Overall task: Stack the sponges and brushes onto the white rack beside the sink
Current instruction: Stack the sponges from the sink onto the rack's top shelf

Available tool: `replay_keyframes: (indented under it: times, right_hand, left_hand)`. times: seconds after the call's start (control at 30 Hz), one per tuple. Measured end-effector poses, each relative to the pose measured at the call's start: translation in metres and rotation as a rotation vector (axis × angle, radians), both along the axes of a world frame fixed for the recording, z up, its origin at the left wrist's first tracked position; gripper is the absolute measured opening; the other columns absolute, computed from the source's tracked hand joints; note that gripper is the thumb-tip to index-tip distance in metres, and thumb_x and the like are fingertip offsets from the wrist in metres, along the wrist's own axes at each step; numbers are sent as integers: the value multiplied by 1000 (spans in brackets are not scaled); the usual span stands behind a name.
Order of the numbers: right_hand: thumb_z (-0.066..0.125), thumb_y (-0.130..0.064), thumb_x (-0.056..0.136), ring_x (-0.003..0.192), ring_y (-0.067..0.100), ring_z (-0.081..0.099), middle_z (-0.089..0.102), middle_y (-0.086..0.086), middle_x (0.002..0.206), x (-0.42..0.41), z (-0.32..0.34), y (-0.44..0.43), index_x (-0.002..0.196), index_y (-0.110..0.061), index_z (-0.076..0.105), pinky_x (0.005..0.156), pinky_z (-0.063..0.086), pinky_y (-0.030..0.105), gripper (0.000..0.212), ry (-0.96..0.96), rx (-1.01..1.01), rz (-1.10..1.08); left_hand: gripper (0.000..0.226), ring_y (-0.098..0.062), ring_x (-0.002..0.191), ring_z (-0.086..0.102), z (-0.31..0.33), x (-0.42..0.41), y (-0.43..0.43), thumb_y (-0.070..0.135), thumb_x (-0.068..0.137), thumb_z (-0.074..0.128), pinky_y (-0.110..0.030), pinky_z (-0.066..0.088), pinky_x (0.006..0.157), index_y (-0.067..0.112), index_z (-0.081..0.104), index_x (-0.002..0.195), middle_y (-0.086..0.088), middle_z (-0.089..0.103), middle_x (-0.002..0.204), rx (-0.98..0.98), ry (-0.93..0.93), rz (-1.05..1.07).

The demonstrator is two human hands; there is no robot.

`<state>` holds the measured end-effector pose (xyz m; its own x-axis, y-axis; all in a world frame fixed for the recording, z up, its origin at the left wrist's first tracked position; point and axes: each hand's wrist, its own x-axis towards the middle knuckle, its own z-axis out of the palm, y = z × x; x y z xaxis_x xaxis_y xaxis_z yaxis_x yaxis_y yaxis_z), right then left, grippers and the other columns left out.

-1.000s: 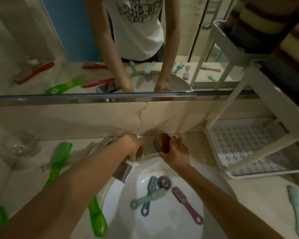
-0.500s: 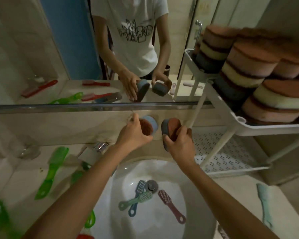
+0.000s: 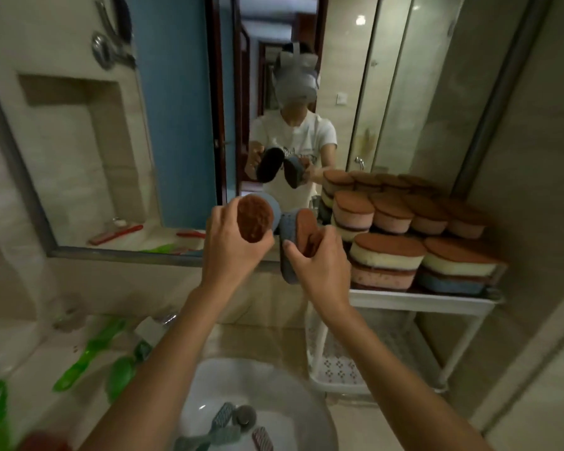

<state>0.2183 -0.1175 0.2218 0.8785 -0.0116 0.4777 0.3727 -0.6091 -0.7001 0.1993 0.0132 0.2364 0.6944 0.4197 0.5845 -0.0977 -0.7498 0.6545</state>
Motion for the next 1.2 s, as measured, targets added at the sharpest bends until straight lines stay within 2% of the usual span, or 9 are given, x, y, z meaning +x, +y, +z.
replay_keyframes:
  times: [0.1, 0.2, 0.3, 0.4, 0.53, 0.7, 0.87, 0.97, 1.2]
  right_hand:
    - [62, -44, 83, 80, 26, 51, 46, 2, 87, -4, 27, -34, 91, -15, 37, 64, 35, 32, 39, -51, 16, 39]
    - [64, -41, 82, 92, 28, 55, 52, 6, 98, 2, 51, -73, 100, -11, 43, 74, 43, 37, 41, -71, 91, 19]
    - [69, -35, 77, 97, 22, 56, 55, 4, 106, 17, 69, -115, 101, -17, 42, 82, 51, 40, 40, -31, 143, 21]
    - [72, -22, 75, 96, 16, 54, 52, 0, 108, 32, 81, -160, 100, -22, 43, 80, 50, 31, 39, -19, 142, 22]
    - [71, -4, 73, 98, 15, 51, 52, 2, 108, 47, 87, -216, 109, -14, 48, 75, 41, 20, 44, -67, 36, 17]
    - [69, -1, 71, 105, 21, 51, 55, 7, 113, 63, 81, -253, 116, -15, 54, 82, 39, 25, 49, -8, -314, 32]
    - [67, -4, 69, 109, 24, 53, 55, 6, 116, 72, 66, -245, 117, -18, 56, 92, 45, 36, 52, -2, -489, 82]
    - [66, -6, 67, 110, 27, 54, 57, 8, 118, 74, 62, -238, 118, -19, 58, 97, 43, 44, 53, -15, -502, 90]
    - [61, -5, 73, 118, 27, 48, 54, 8, 127, 78, 53, -237, 125, -21, 55, 99, 40, 35, 55, 34, -527, 84]
  left_hand:
    - [74, -25, 121, 47, 25, -8, -31, 31, 77, 71, -26, 37, 89, 16, 36, 139, -10, 47, 129, -23, -32, 3]
    - [73, -28, 119, 49, 49, -9, -59, 30, 76, 73, -30, 41, 85, 14, 33, 135, -12, 48, 130, -42, -5, -23]
    - [61, -27, 112, 51, 67, 0, -87, 33, 76, 71, -31, 42, 81, 16, 40, 126, -9, 52, 121, 102, 56, -119]
    - [62, -25, 117, 45, 81, 15, -111, 37, 76, 68, -37, 42, 95, 21, 44, 131, -7, 50, 122, 263, 122, -230]
    - [67, -24, 126, 36, 85, 37, -138, 39, 81, 63, -35, 32, 102, 23, 38, 140, -5, 43, 131, 457, 232, -362]
    - [69, -23, 131, 36, 76, 56, -161, 42, 83, 60, -37, 30, 105, 22, 35, 144, -5, 41, 139, 553, 343, -440]
    - [65, -25, 127, 40, 64, 66, -169, 39, 83, 62, -37, 33, 106, 21, 40, 141, -7, 45, 136, 542, 383, -481]
    - [65, -25, 126, 41, 62, 69, -166, 38, 82, 63, -37, 35, 104, 21, 41, 141, -7, 46, 134, 523, 373, -484]
    - [66, -24, 127, 40, 60, 72, -164, 38, 81, 63, -37, 35, 105, 22, 40, 141, -5, 46, 135, 521, 335, -508]
